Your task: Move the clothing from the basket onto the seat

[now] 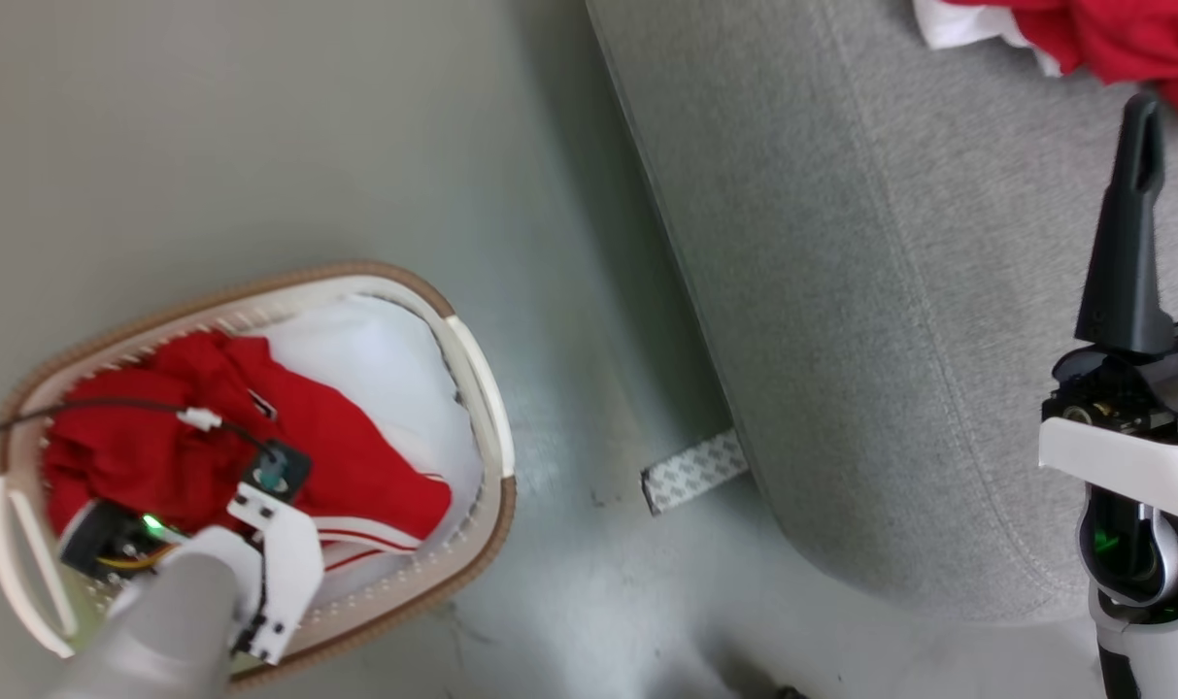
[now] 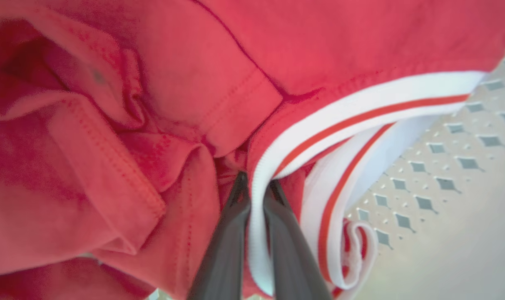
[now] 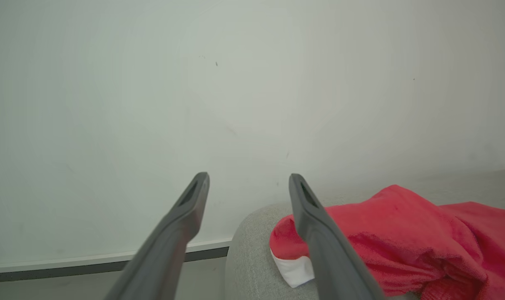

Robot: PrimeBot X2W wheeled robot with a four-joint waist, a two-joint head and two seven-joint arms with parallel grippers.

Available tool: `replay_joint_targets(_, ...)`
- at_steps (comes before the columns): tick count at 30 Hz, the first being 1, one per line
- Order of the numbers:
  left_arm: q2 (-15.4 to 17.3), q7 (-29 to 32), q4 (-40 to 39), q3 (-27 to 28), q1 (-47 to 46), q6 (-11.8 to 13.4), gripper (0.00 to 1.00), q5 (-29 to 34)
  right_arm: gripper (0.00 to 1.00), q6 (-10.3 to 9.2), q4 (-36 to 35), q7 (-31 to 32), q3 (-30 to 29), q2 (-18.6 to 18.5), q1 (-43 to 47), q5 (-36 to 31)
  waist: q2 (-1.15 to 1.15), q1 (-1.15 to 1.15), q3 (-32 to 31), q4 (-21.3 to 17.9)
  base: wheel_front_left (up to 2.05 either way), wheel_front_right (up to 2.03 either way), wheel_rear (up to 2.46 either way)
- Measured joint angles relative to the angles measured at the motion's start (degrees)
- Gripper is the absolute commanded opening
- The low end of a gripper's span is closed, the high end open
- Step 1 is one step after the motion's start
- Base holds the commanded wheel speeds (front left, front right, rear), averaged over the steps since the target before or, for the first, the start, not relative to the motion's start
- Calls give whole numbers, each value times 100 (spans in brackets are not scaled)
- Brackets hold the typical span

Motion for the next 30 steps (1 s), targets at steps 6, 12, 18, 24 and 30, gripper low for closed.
replay_joint_targets(6,-307,-792,15,196,346,-15,0,-356,100,0,89,0,38,-53,62,-41,0,-1,-515,110,0,0,0)
replay_joint_targets(12,-748,-1574,25,320,653,10,0,-636,100,0,232,0,68,-135,310,-126,0,-1,-1225,299,0,0,0)
replay_joint_targets(18,-1081,-2236,-58,405,848,-73,0,-927,100,0,390,0,78,-305,677,-213,0,-1,-2009,630,0,0,0)
replay_joint_targets(24,-1248,-2492,-465,470,1053,-148,0,-1273,100,0,517,0,199,-420,1020,-298,0,-2,-2752,1060,0,0,0)
replay_joint_targets(30,-1295,-2541,-1114,461,1244,-168,0,-1458,100,0,593,12,279,-432,1320,-348,0,-2,-3278,1547,0,0,0)
